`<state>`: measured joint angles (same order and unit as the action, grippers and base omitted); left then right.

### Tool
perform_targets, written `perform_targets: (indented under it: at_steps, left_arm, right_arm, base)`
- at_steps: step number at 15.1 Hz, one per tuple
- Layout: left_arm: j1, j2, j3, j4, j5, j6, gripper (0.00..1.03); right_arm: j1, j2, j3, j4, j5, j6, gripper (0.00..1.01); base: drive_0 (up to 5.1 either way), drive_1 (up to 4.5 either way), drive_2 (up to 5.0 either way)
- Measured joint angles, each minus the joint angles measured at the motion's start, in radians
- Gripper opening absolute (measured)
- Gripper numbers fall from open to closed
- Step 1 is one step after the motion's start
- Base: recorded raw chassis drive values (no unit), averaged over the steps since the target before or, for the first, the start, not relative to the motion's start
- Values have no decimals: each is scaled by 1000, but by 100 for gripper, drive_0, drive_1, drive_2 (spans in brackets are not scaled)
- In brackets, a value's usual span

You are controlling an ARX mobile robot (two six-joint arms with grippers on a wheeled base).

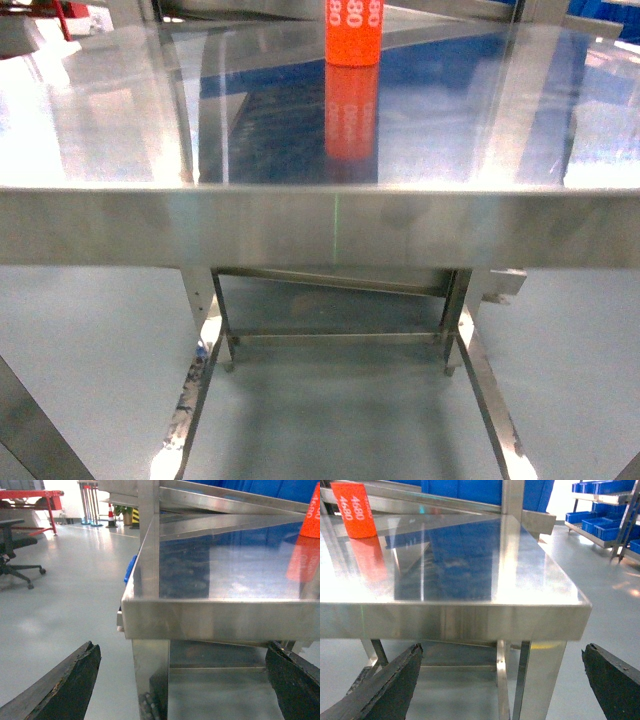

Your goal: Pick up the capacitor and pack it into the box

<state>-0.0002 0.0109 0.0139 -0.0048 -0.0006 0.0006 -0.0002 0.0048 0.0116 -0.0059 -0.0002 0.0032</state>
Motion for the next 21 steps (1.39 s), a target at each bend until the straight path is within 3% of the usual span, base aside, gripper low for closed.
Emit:
perform_targets:
  at_steps: [21]
  left_arm:
    - [0,0,0,1,0,0,98]
  right_arm:
    - [0,0,0,1,0,-1,98]
  base:
    - [0,0,0]
